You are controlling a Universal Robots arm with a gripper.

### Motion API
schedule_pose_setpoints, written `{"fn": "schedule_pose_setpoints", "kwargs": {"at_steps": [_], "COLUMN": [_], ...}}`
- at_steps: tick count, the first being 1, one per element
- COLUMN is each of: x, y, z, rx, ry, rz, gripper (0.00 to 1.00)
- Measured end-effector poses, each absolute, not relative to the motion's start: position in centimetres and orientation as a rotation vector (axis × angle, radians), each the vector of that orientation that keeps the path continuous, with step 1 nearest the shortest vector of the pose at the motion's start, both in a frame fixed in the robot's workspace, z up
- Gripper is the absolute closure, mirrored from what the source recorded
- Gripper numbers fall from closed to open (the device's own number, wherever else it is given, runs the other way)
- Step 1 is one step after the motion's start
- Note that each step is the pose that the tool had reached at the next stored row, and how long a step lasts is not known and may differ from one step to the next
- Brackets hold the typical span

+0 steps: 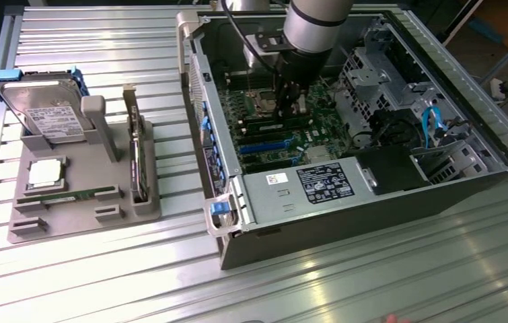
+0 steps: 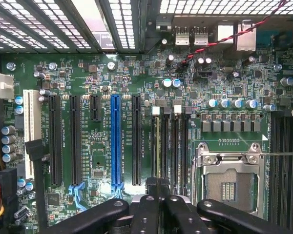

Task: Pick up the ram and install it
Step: 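Press down the ram until it locks into place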

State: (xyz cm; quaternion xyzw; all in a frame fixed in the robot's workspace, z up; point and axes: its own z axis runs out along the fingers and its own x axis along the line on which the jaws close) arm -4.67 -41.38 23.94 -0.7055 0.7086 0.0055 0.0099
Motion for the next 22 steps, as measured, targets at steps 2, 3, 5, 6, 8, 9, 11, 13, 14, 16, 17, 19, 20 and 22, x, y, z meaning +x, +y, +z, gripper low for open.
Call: {"fn": "schedule_pose_setpoints", "kwargs": {"at_steps": [2, 3, 5, 6, 8, 9, 11, 13, 14, 16, 17, 19, 20, 22], "x": [-5.3, -5.9, -6.8, -7.0, -7.3, -7.4, -7.6, -7.8, -8.0, -8.3, -8.4, -8.7, -8.9, -9.3], "y": [-41.4, -41.4, -41.4, -41.4, -41.4, -41.4, -41.4, -41.4, -41.4, -41.4, -41.4, -41.4, -41.4, -41.4], "z": [23.9, 23.9, 23.9, 23.9, 23.9, 23.9, 23.9, 23.9, 23.9, 23.9, 23.9, 23.9, 23.9, 23.9], "rx": [-2.200, -2.198, -2.193, -2.192, -2.190, -2.189, -2.187, -2.185, -2.183, -2.181, -2.181, -2.178, -2.177, -2.175], "ry": [2.210, 2.208, 2.203, 2.201, 2.199, 2.198, 2.196, 2.194, 2.193, 2.191, 2.190, 2.188, 2.187, 2.184], "rz": [0.013, 0.007, -0.003, -0.007, -0.011, -0.013, -0.017, -0.020, -0.022, -0.025, -0.027, -0.031, -0.033, -0.038], "gripper": [0.89, 0.89, 0.89, 0.89, 0.89, 0.89, 0.89, 0.89, 0.89, 0.89, 0.89, 0.89, 0.89, 0.89]}}
